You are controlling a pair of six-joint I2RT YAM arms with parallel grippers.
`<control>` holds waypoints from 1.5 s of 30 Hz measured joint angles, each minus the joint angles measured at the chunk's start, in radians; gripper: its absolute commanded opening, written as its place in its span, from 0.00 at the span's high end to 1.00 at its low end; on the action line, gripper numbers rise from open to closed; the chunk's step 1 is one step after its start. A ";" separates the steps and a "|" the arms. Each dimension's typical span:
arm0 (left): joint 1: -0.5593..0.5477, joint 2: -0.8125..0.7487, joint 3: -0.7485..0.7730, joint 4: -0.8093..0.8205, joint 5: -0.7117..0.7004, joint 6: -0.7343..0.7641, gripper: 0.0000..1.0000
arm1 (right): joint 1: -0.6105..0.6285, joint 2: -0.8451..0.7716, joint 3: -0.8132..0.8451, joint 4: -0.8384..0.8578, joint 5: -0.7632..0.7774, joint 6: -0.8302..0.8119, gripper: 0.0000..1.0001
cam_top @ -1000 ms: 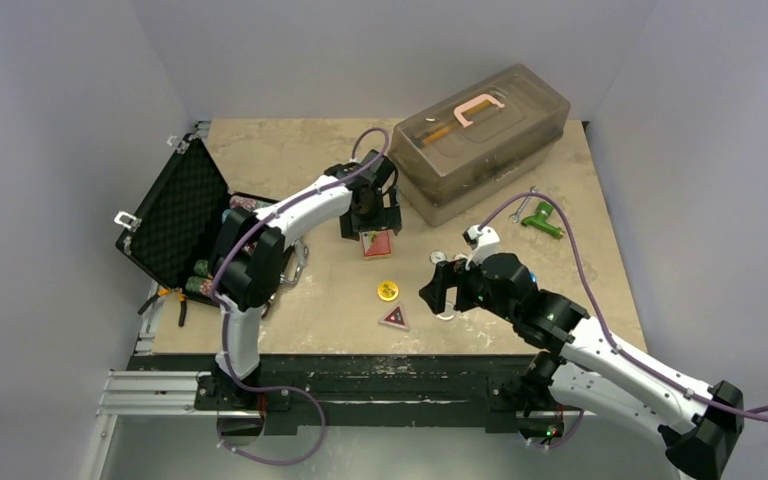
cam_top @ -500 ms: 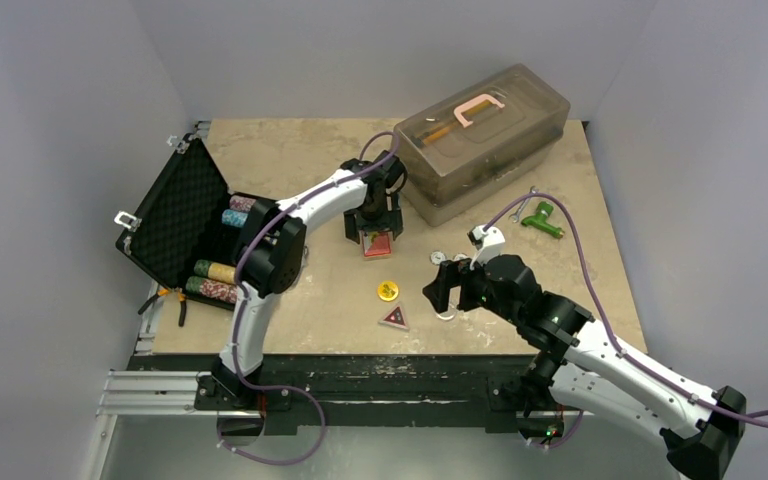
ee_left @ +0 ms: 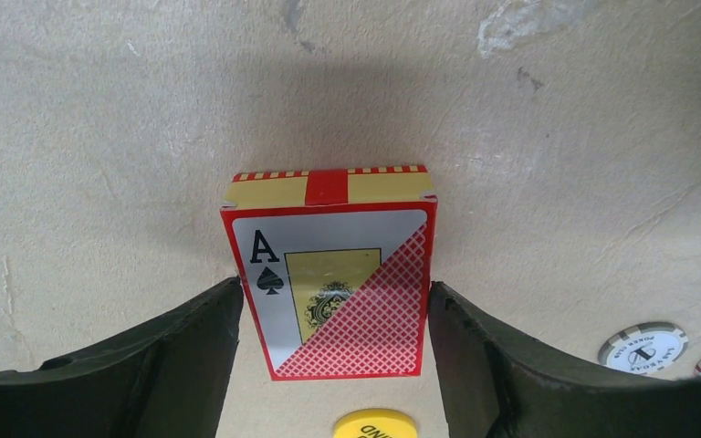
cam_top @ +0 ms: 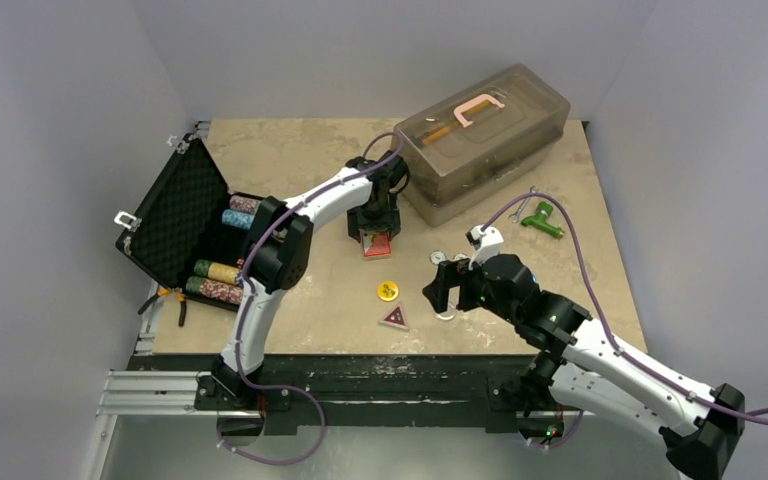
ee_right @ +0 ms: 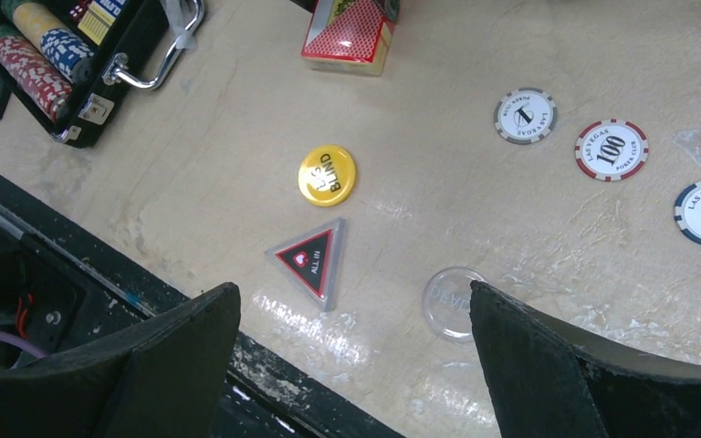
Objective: Pack up texas hold em set
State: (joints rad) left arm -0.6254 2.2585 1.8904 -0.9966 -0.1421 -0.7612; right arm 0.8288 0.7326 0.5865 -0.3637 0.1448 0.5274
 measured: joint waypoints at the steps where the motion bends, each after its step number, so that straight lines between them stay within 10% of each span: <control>1: 0.000 0.005 0.003 -0.001 -0.001 0.003 0.28 | 0.000 0.002 0.000 0.000 0.000 -0.002 0.05; 26: -0.003 0.018 0.019 -0.017 -0.014 0.048 0.28 | -0.001 0.014 0.000 -0.003 0.022 -0.008 0.04; 45: -0.003 -0.055 -0.092 0.048 0.000 0.196 0.70 | -0.001 0.014 0.000 -0.003 0.032 -0.013 0.03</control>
State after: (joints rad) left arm -0.6289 2.2032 1.7981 -0.9489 -0.1425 -0.5648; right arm 0.8280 0.7464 0.5865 -0.3668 0.1764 0.5140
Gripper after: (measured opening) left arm 0.631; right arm 0.965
